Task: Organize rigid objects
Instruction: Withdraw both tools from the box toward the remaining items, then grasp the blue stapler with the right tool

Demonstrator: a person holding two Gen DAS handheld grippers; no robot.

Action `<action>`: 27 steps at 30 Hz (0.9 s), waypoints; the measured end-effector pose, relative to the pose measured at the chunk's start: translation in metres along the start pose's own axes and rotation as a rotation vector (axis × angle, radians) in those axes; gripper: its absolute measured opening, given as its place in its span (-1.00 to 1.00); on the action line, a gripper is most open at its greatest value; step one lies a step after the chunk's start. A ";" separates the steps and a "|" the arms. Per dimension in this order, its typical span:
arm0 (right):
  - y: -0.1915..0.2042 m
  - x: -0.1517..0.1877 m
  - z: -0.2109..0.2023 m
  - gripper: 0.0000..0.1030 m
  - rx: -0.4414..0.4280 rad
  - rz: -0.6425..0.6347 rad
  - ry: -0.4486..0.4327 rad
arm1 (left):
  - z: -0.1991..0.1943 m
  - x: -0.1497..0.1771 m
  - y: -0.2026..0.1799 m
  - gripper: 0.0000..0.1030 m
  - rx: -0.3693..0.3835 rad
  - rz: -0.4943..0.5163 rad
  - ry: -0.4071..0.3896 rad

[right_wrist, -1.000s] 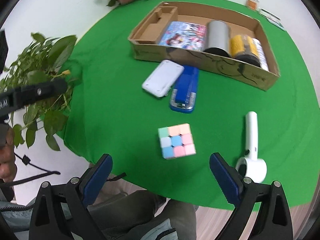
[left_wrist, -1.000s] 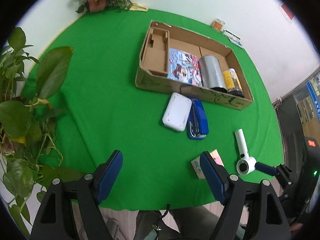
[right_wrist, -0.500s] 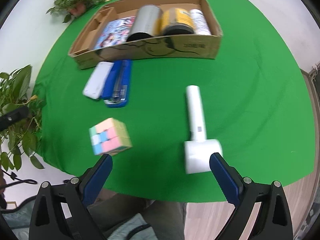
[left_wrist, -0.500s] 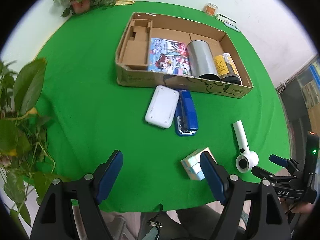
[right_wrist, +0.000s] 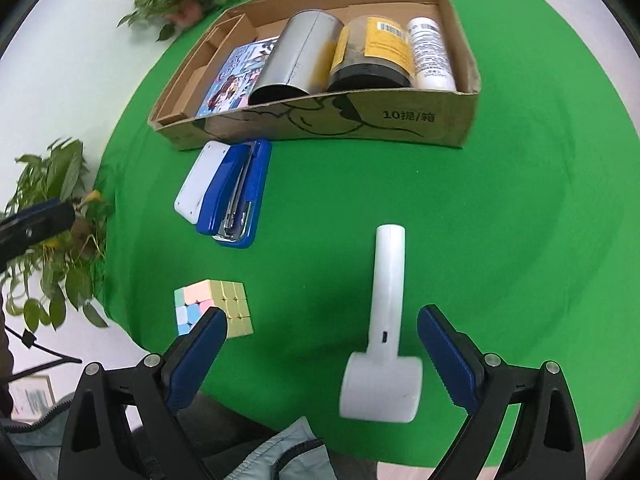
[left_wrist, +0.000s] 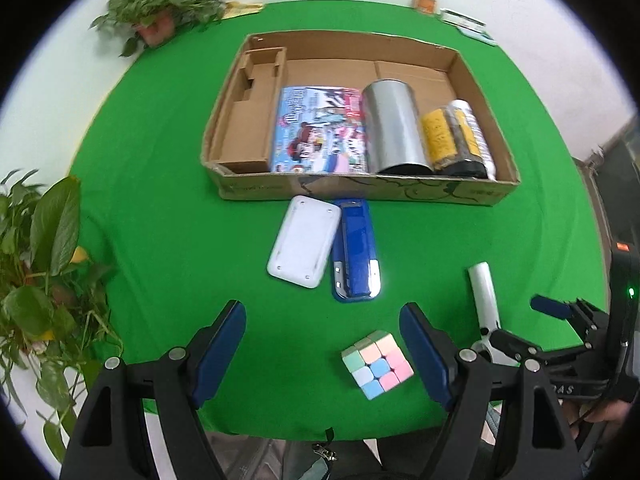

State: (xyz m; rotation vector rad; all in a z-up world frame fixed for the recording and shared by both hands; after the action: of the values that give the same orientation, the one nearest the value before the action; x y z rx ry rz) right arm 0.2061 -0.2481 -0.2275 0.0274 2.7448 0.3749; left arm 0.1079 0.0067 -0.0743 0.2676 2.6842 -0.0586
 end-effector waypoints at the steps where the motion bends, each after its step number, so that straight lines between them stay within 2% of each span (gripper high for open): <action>1: -0.004 0.000 0.003 0.88 -0.001 0.002 0.016 | 0.001 0.000 0.001 0.54 -0.015 -0.006 0.001; 5: -0.018 0.006 0.019 0.85 0.017 0.034 0.090 | 0.012 0.001 0.008 0.54 -0.038 -0.021 0.025; 11: 0.005 -0.015 0.039 0.78 0.019 0.039 0.089 | 0.047 -0.004 0.032 0.54 -0.034 -0.050 0.088; 19: 0.072 -0.075 0.084 0.77 0.038 0.010 0.095 | 0.097 -0.039 0.064 0.54 0.054 -0.026 0.119; 26: 0.110 -0.088 0.138 0.77 0.086 -0.031 0.175 | 0.137 -0.047 0.083 0.53 0.140 0.029 0.175; 27: 0.112 -0.087 0.145 0.68 0.100 -0.029 0.194 | 0.142 -0.046 0.086 0.53 0.153 0.029 0.186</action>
State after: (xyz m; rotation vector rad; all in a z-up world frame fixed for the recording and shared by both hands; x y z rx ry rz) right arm 0.3362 -0.1087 -0.2970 -0.0246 2.9497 0.2428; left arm 0.2257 0.0704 -0.1827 0.3763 2.8634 -0.2420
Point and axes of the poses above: each gripper's, at about its wrist camera, not at the fingertips, and z roughly the way its jaws point, y to its left, x to its underside, the point moved 1 cm from there along z, roughly the way its jaws point, and after that the axes turned 10 degrees about -y, right-handed, at the moved point
